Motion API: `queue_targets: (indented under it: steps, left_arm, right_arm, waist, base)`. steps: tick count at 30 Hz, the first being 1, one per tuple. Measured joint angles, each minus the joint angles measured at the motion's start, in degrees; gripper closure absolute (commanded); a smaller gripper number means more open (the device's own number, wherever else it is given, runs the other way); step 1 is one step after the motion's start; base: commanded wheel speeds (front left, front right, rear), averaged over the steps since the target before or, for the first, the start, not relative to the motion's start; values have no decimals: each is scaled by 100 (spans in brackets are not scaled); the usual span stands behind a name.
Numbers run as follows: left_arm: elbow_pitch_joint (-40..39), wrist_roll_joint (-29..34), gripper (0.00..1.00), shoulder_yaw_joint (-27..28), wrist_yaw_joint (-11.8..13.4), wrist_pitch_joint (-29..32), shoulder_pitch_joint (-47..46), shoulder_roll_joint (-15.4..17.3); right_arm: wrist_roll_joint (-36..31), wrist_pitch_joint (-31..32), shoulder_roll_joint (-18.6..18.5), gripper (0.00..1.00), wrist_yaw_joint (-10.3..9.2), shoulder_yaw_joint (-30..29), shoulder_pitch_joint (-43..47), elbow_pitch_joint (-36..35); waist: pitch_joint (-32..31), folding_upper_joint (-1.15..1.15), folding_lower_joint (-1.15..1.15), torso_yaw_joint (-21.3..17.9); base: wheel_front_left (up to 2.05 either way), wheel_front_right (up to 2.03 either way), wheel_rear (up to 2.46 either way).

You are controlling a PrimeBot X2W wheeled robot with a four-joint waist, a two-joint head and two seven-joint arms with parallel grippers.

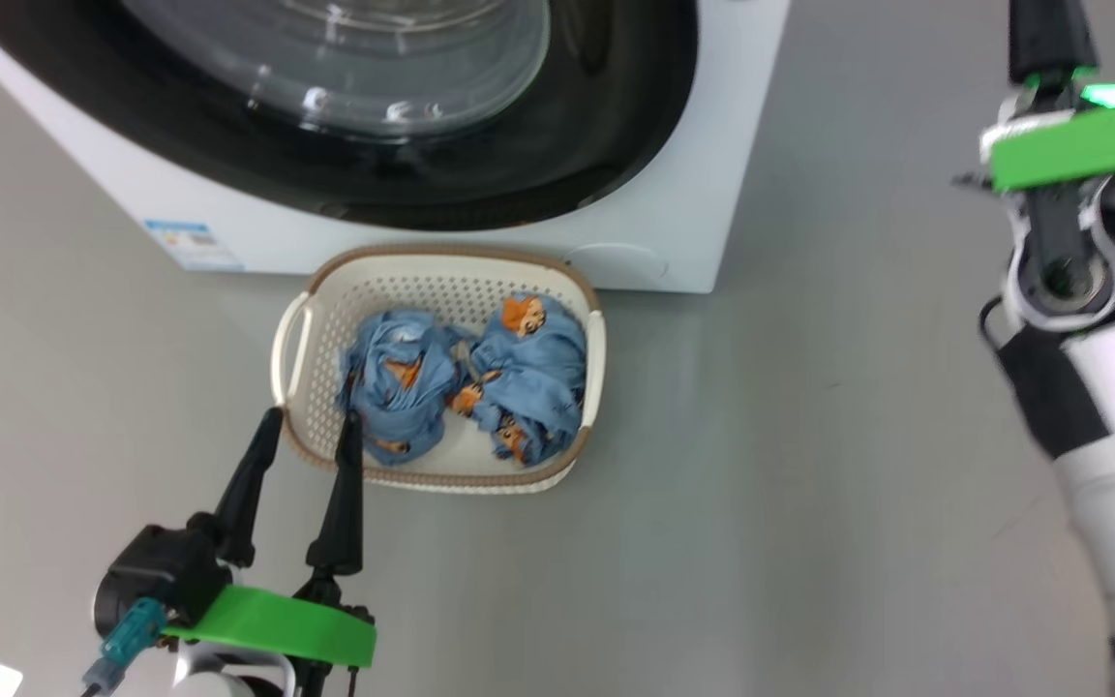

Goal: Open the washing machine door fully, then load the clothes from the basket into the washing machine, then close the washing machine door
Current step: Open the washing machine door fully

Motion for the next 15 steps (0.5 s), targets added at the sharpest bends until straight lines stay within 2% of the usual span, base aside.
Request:
queue_targets:
  steps: [4, 9, 12, 15]
  left_arm:
    - [3, -73, 0, -105, 0, 0, -137, -26]
    - [3, -123, 0, -186, 0, 0, -308, -55]
    - [4, -155, 0, -252, 0, 0, -447, -75]
    - [5, -180, 0, -316, 0, 0, -543, -83]
  right_arm:
    - [893, 263, -419, 100, 0, 378, -469, 148]
    - [1563, 793, -821, 100, 0, 917, -940, 298]
    - [2030, 1338, -1028, 100, 0, 1316, -1299, 376]
    - [2241, 1671, -1152, 100, 0, 1535, -1492, 466]
  waist:
    - [189, 0, 0, 177]
    - [450, 0, 0, 368]
    - [672, 0, 0, 491]
    - [826, 0, 0, 570]
  base:
    - [0, 0, 0]
    - [0, 0, 0]
    - [0, 0, 0]
    - [0, 0, 0]
